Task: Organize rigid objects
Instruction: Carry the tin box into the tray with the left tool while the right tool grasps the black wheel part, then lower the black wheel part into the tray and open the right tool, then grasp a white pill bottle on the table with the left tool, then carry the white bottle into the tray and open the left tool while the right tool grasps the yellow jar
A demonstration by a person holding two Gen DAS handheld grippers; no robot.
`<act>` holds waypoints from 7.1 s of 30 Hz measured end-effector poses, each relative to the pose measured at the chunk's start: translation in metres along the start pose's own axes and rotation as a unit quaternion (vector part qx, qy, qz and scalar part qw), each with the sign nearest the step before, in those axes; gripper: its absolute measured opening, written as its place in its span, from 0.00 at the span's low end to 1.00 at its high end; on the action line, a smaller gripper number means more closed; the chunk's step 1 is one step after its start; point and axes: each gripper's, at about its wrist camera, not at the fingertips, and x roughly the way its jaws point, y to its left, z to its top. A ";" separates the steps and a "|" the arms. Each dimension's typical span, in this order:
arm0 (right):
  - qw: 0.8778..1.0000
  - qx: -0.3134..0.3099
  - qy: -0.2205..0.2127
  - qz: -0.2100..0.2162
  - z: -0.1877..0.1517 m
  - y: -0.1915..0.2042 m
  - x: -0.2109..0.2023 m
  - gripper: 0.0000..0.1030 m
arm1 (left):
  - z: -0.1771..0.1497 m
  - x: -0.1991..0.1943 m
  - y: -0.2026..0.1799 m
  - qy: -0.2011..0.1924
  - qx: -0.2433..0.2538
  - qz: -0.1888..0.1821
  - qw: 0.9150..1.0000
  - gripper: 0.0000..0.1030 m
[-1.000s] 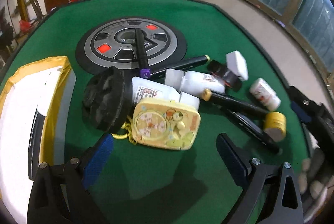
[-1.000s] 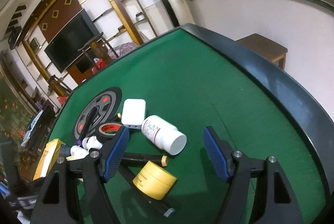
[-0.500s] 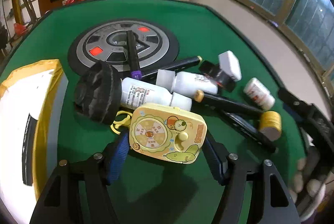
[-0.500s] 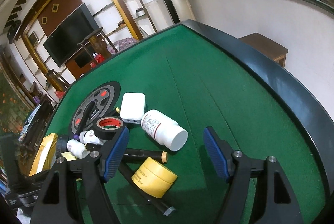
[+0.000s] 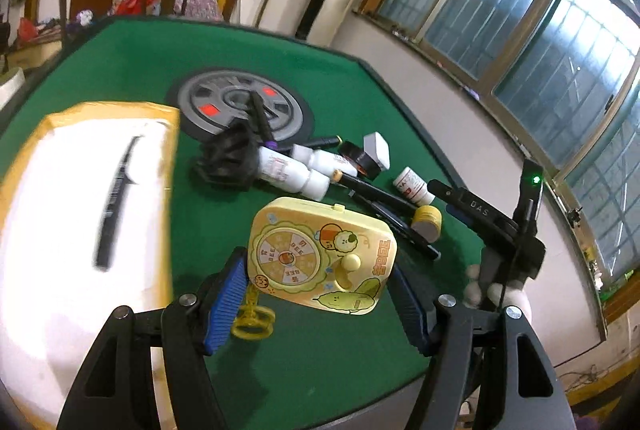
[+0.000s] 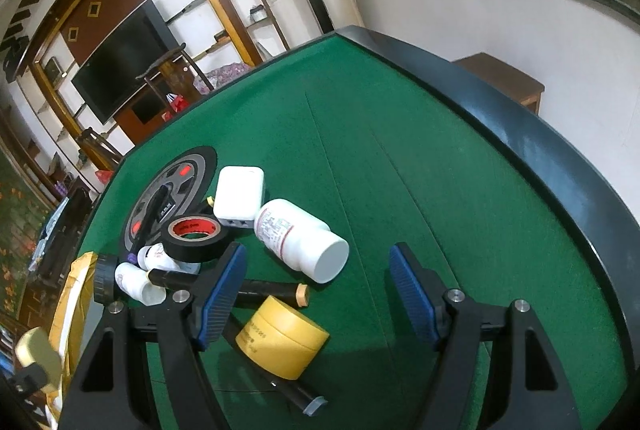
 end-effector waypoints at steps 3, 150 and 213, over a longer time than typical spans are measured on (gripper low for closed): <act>1.000 -0.013 -0.012 0.004 0.000 0.012 -0.011 0.71 | -0.002 -0.019 0.014 -0.016 -0.002 0.004 1.000 0.69; 0.984 -0.081 0.077 0.137 -0.028 0.116 -0.020 0.72 | 0.059 0.047 0.191 0.061 -0.253 0.013 0.965 0.93; 0.997 0.041 0.032 0.051 0.010 -0.001 0.022 0.73 | 0.034 0.151 -0.048 0.111 0.172 0.091 0.975 0.36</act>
